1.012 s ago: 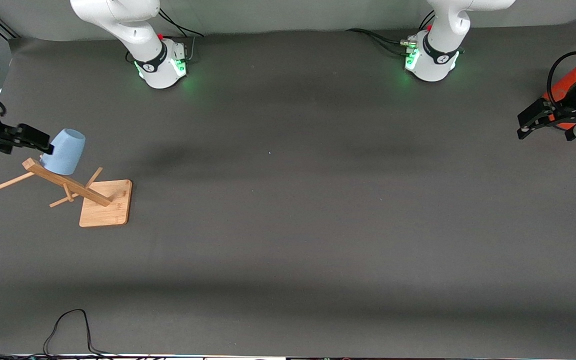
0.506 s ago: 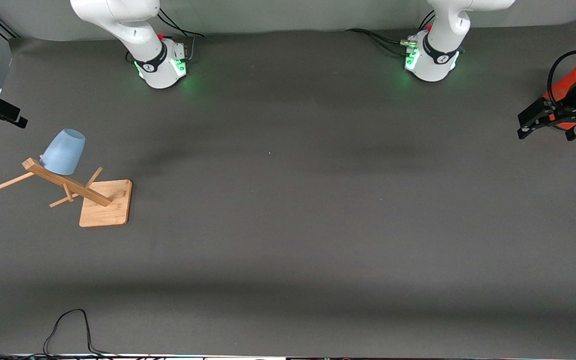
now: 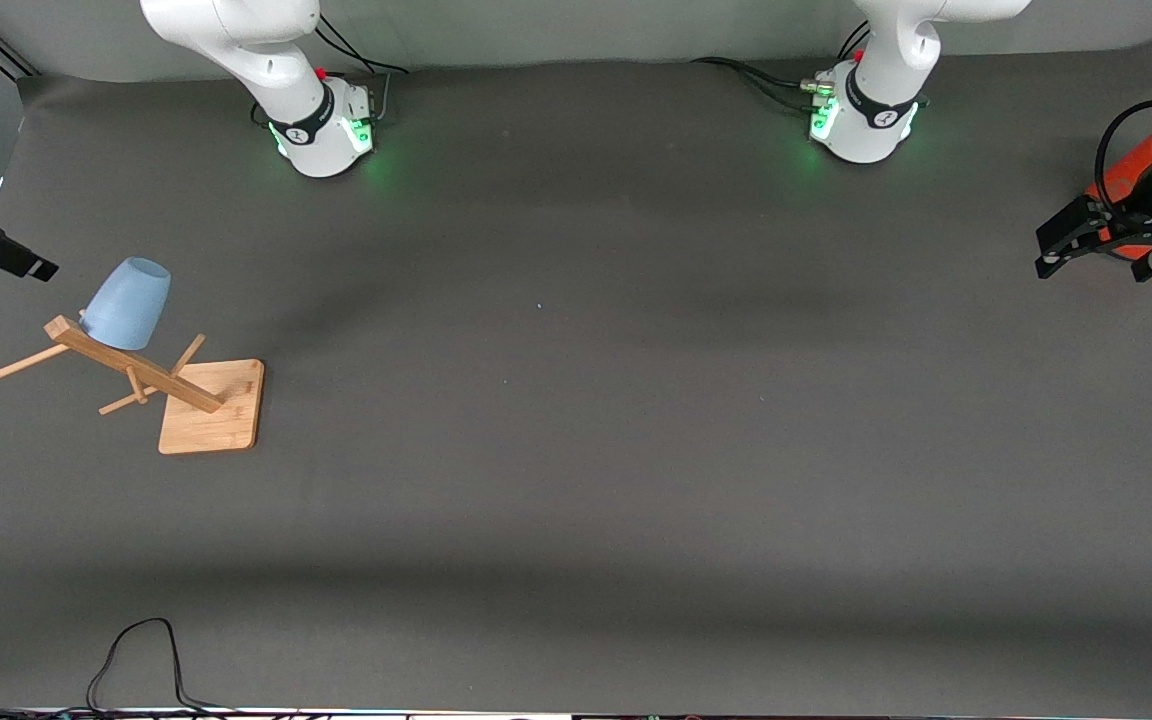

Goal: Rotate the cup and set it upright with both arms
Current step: 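Close the right gripper around the light blue cup's base, then slide the cup off the wooden peg with the right gripper, then carry the cup to mid-table and lower it with the right gripper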

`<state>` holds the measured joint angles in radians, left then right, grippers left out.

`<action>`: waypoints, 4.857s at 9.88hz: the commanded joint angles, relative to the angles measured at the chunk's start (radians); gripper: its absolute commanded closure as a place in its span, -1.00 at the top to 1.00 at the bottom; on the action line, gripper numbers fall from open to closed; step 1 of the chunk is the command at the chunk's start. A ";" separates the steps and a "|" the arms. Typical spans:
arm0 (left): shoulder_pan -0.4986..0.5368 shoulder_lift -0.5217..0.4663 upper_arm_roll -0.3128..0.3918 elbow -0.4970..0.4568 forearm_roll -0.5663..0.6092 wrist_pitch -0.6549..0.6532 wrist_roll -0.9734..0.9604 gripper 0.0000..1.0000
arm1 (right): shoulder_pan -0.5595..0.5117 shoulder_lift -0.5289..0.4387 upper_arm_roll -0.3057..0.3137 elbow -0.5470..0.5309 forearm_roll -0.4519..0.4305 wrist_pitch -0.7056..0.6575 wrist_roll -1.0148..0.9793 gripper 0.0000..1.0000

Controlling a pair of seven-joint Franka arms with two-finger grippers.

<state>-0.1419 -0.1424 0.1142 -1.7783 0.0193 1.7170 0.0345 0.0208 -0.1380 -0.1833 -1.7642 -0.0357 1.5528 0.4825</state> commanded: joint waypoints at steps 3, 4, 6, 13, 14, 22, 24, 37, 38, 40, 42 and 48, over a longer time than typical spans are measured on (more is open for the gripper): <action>-0.005 0.014 0.002 0.028 -0.005 -0.008 0.007 1.00 | 0.008 0.026 -0.007 -0.102 0.040 0.139 0.051 1.00; -0.007 0.014 0.002 0.028 -0.007 -0.008 0.007 1.00 | 0.008 0.021 -0.008 -0.166 0.043 0.204 0.053 1.00; -0.004 0.015 0.002 0.028 -0.007 -0.008 0.007 1.00 | 0.010 0.008 -0.014 -0.274 0.071 0.298 0.051 1.00; -0.004 0.018 0.002 0.028 -0.009 -0.008 0.005 1.00 | 0.010 0.012 -0.022 -0.376 0.074 0.406 0.051 1.00; -0.002 0.020 0.002 0.028 -0.009 -0.008 0.005 1.00 | 0.008 0.012 -0.025 -0.374 0.074 0.406 0.051 1.00; 0.001 0.024 0.004 0.026 -0.009 -0.010 0.005 1.00 | 0.042 -0.037 -0.042 -0.371 0.072 0.368 0.056 0.30; 0.001 0.024 0.004 0.026 -0.009 -0.011 0.004 1.00 | 0.080 -0.083 -0.038 -0.373 0.071 0.330 0.105 0.30; 0.004 0.026 0.004 0.026 -0.009 -0.013 -0.004 1.00 | 0.836 0.115 -0.030 -0.096 0.069 0.193 1.359 0.30; 0.004 0.027 0.004 0.026 -0.009 -0.013 -0.004 1.00 | 0.879 0.217 -0.031 -0.007 0.071 0.199 1.457 0.30; 0.007 0.027 0.004 0.025 -0.009 -0.014 -0.004 1.00 | 0.956 0.422 -0.031 0.166 0.077 0.219 1.649 0.30; 0.005 0.029 0.004 0.026 -0.009 -0.013 -0.004 1.00 | 1.007 0.606 -0.031 0.300 0.077 0.237 1.798 0.30; 0.007 0.032 0.004 0.026 -0.009 -0.016 -0.004 1.00 | 1.116 1.032 -0.031 0.572 0.066 0.309 2.108 0.30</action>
<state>-0.1386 -0.1174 0.1214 -1.7714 0.0180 1.7170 0.0341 1.1185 0.8239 -0.2001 -1.2732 0.0213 1.8619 2.5378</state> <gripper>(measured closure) 0.000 0.172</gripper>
